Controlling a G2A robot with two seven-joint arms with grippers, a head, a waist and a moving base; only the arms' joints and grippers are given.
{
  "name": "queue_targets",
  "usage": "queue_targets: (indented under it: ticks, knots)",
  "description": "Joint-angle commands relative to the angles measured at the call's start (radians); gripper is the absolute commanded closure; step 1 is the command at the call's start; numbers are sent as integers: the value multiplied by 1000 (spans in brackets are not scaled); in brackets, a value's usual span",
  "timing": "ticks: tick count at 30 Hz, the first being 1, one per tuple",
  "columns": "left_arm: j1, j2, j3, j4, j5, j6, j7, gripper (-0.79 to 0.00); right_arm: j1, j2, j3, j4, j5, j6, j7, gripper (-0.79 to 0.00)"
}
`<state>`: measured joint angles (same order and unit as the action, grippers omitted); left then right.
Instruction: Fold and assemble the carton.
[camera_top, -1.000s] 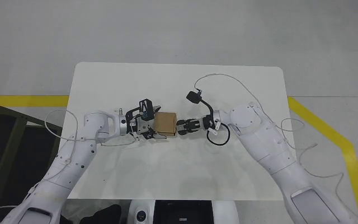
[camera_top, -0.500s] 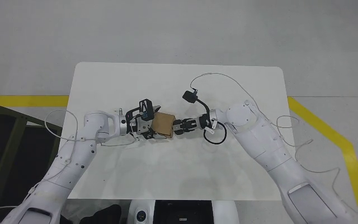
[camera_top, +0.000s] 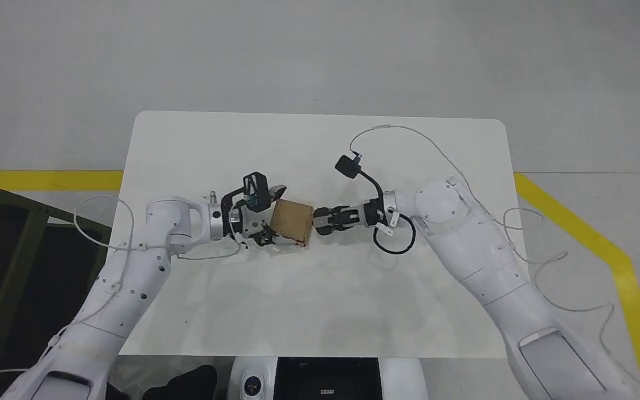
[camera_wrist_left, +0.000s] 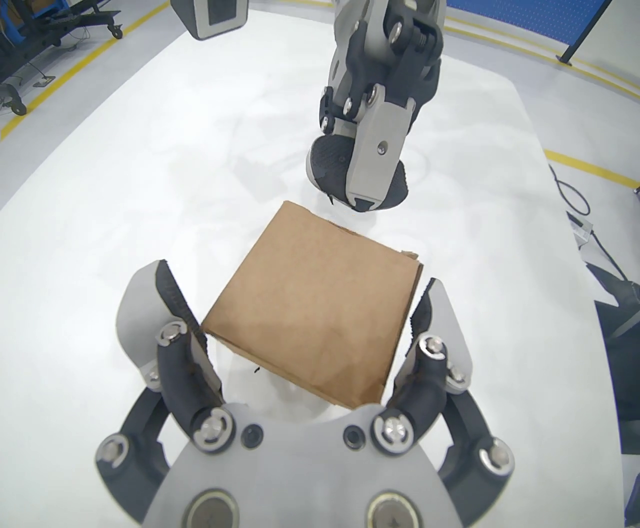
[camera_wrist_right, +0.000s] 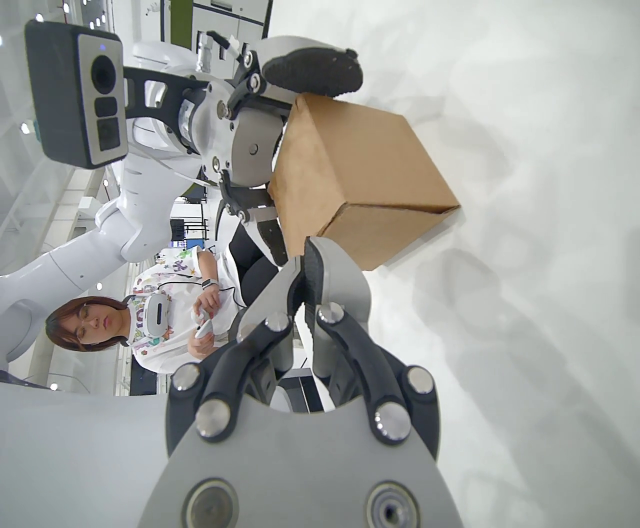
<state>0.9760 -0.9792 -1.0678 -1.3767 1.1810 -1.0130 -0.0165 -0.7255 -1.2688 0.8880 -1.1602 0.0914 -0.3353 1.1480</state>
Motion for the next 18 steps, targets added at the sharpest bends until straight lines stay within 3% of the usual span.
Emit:
queue_targets:
  ticks: [1, 6, 7, 8, 10, 11, 18]
  knots:
    - [2, 8, -3, -13, -44, 1, -11, -785, -14, 10, 28, -15, -7, -23, -3, -89]
    - [6, 35, -34, -47, -159, 1, -30, -785, -66, 37, 104, -51, -25, -118, -39, -228]
    - [6, 40, -44, -51, -184, 1, -39, -785, -80, 43, 125, -50, -26, -135, -58, -286]
    - [5, 44, -55, -53, -205, 1, -48, -785, -92, 49, 147, -49, -35, -148, -82, -360]
    - [0, 51, -80, -51, -237, 2, -68, -785, -120, 59, 185, -61, -40, -198, -125, -748]
    - [-3, 53, -90, -48, -251, 10, -77, -785, -131, 64, 203, -65, -51, -221, -144, -785]
    - [-24, 55, -134, -11, -243, 93, -92, -785, -179, 87, 300, -100, -109, -416, -279, -785]
